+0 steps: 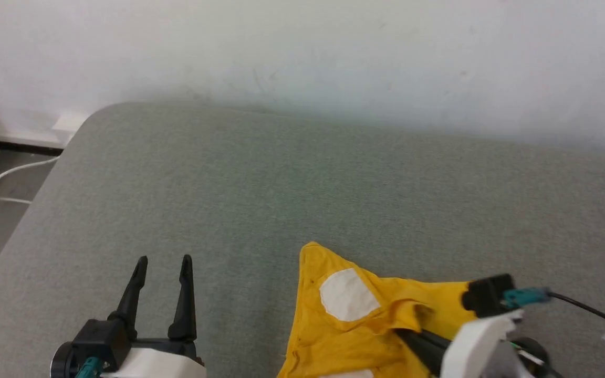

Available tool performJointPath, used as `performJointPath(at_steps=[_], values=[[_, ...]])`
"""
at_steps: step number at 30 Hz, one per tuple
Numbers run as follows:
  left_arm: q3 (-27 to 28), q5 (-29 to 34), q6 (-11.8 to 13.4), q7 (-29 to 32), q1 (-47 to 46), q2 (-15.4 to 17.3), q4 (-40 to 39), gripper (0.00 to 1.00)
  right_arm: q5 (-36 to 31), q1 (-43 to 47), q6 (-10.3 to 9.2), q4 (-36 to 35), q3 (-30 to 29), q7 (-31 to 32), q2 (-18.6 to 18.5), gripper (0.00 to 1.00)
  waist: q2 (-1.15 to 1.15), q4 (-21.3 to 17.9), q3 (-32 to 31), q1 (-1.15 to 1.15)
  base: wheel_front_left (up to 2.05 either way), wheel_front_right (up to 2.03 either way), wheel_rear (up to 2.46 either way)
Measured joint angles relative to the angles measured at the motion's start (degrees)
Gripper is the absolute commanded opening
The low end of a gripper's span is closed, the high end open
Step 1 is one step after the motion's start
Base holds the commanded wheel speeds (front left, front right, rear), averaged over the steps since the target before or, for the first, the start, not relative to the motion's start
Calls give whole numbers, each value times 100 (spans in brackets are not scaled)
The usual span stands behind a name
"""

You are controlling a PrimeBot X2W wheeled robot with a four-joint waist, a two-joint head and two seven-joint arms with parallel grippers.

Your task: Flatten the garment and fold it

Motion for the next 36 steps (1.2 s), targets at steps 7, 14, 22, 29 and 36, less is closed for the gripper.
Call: performJointPath(at_steps=[7, 14, 22, 29, 36], values=[[23, 42, -56, 0, -68, -45, 86, 100, 350, -776, 0, 1123, 487, -531, 70, 0, 0, 338, 39, 0, 0, 0, 0], [88, 85, -104, 0, -107, -82, 143, 100, 431, -1269, -1, 2219, 676, -1154, 69, 0, 0, 667, 89, 0, 0, 0, 0], [97, 88, -113, 0, -119, -119, 179, 100, 701, -1661, -1, 2840, 1155, -1579, 64, 42, 0, 849, 174, 0, 0, 0, 0], [165, 99, -114, 0, -119, -138, 215, 100, 931, -1909, -1, 2794, 1642, -1749, 67, 100, 0, 795, 153, 0, 0, 0, 0], [255, 142, -156, 0, -118, -151, 208, 100, -103, -2203, 0, 2424, 1504, -1568, -49, 100, 0, 552, 71, 0, 0, 0, 0]])
